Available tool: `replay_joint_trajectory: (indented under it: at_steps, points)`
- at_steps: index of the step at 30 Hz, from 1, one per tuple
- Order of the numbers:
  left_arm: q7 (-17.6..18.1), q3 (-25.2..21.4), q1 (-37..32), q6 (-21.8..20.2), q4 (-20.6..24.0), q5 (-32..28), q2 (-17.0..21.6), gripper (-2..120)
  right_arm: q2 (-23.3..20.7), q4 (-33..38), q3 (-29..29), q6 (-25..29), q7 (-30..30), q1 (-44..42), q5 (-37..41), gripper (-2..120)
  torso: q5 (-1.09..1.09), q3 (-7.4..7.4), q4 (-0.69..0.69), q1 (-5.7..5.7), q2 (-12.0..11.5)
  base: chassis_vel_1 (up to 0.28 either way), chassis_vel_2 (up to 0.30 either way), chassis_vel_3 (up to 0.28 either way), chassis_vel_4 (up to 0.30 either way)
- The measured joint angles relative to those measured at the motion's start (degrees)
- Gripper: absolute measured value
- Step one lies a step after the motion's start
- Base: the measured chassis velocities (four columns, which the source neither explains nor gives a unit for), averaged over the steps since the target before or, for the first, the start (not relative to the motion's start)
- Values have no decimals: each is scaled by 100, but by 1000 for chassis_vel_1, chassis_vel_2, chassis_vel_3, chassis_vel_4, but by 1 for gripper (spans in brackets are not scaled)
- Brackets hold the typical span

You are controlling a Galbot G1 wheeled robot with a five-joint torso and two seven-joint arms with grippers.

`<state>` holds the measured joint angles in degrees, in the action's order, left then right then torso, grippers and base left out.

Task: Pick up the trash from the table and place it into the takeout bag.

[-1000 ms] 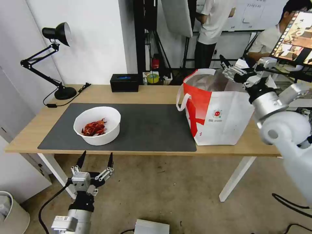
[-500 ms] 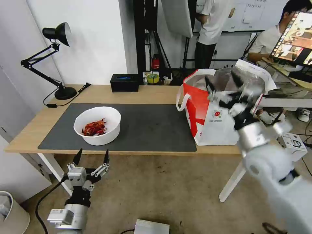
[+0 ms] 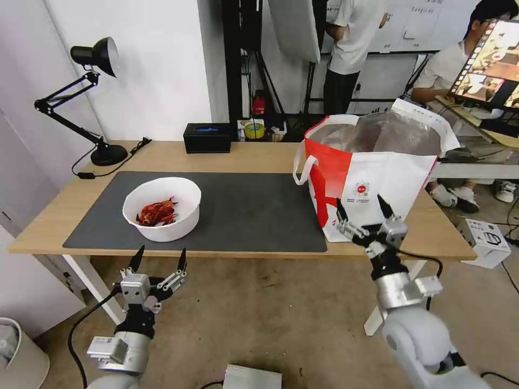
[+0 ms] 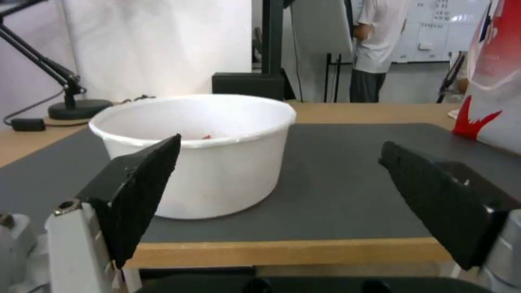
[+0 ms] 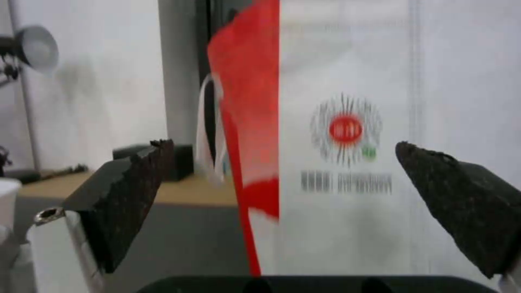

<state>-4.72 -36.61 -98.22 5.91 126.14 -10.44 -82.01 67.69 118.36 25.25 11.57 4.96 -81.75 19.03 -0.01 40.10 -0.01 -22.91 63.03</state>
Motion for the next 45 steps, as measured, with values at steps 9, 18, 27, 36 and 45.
replay_joint_trajectory:
  at_steps: [9, 18, 27, 36, 45]
  points:
    - [12, 1, 161, -44, -146, -143, 137, 100, 292, -213, -249, 38, 61, -160, -392, 100, 0, 1, 0, 0, 0, 0, 0, 0, 0]
    - [35, 21, 332, -106, -342, -250, 173, 100, 630, -411, -616, 74, 131, -200, -702, 100, 0, 1, 1, 0, 0, 0, 0, 0, 0]
    - [35, 11, 426, -127, -489, -282, 205, 100, 885, -331, -666, 96, 66, -610, -943, 100, 0, 1, 1, 0, 0, 0, 0, 0, 0]
    - [14, -8, 436, -164, -521, -281, 184, 100, 1094, -222, -688, 197, 32, -1036, -1221, 100, 1, 0, 0, 0, 0, 0, 0, 0, 0]
    - [5, -45, 416, -165, -465, -284, 168, 100, 1100, -55, -656, 215, 25, -1227, -1356, 100, 1, 0, 1, 0, 0, 0, 0, 0, 0]
